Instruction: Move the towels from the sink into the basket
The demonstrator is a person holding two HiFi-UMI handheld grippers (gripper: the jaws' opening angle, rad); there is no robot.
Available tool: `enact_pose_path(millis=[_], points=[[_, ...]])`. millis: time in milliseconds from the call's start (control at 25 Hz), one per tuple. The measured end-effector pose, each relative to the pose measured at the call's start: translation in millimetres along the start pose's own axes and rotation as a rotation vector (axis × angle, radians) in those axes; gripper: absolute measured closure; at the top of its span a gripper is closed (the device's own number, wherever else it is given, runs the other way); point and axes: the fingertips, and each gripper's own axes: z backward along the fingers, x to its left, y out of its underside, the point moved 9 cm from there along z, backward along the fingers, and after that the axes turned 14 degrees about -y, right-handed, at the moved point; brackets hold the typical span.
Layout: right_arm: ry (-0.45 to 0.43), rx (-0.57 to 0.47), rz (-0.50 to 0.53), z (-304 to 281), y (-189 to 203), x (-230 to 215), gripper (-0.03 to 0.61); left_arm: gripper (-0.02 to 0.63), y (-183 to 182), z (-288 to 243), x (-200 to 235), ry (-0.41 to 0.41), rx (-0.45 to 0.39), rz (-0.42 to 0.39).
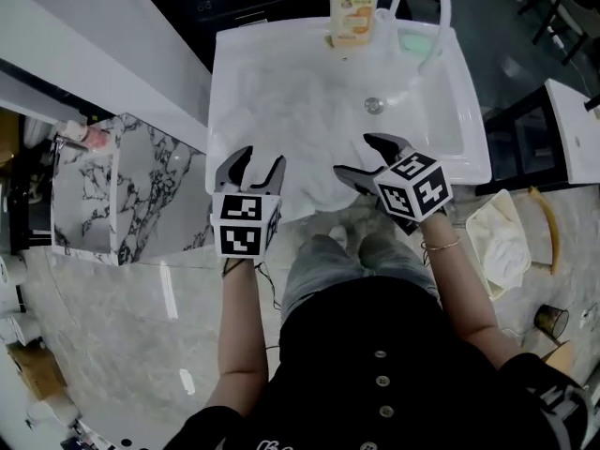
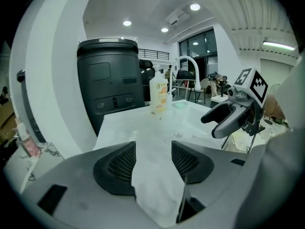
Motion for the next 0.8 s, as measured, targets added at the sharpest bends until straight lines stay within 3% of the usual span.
enact_pose_path(millis=[360, 800], points=[[0.020, 0.156, 0.006, -36.4, 13.2, 1.1, 0.196, 0.399, 38.6, 9.2, 40.7, -0.138, 0.052, 0.112], [0.049, 0.315, 0.051, -66.4, 23.1, -4.9, 0.190, 0.399, 75.4, -5.4, 43.9, -0.113, 0.176, 0.136]])
